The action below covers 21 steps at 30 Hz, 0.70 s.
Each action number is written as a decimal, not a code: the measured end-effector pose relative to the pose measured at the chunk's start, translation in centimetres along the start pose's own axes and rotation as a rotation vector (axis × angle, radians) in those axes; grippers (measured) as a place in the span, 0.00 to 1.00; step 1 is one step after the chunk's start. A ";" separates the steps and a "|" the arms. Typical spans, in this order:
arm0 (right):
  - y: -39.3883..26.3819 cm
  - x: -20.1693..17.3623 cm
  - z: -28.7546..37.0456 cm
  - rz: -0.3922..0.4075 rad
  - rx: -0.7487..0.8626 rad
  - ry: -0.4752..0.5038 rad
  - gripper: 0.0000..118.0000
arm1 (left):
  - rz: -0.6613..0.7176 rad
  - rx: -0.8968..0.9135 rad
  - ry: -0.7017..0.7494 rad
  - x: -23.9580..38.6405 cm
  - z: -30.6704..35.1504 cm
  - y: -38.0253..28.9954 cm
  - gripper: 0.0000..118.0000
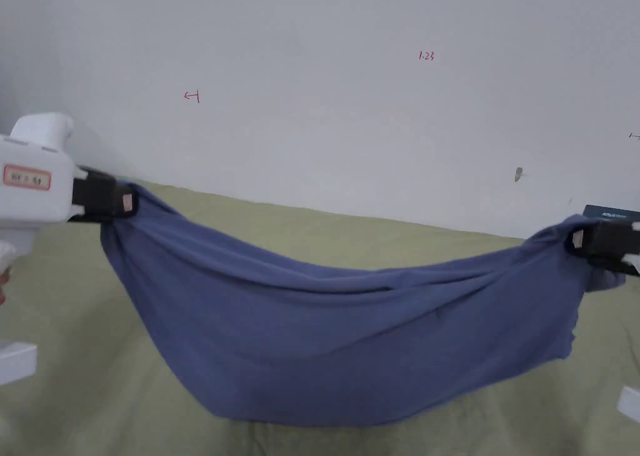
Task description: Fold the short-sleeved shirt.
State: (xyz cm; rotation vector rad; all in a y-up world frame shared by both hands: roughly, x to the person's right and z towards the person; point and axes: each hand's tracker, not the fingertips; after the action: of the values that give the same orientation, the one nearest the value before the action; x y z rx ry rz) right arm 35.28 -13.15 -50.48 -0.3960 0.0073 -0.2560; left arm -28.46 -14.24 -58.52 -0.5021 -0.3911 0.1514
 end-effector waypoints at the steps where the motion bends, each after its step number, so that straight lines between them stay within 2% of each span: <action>1: -1.0 0.4 0.2 -0.005 -0.019 0.004 0.05 | 0.013 -0.012 -0.009 -0.5 0.4 -1.0 0.00; 6: -6.3 2.2 2.1 -0.066 -0.100 0.037 0.05 | 0.077 -0.075 -0.040 -1.9 2.1 -6.2 0.00; 14: -13.8 4.0 6.5 -0.110 -0.190 0.060 0.05 | 0.104 -0.181 -0.074 -2.1 6.9 -15.6 0.00; 21: -18.8 5.4 9.2 -0.159 -0.292 0.034 0.05 | 0.184 -0.305 -0.087 -2.2 9.2 -22.5 0.00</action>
State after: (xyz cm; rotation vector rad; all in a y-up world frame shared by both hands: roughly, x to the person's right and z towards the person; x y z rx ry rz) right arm 36.36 -27.75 -34.54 -0.6843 0.0476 -0.4207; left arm -33.09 -30.19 -40.64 -0.8346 -0.4554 0.2942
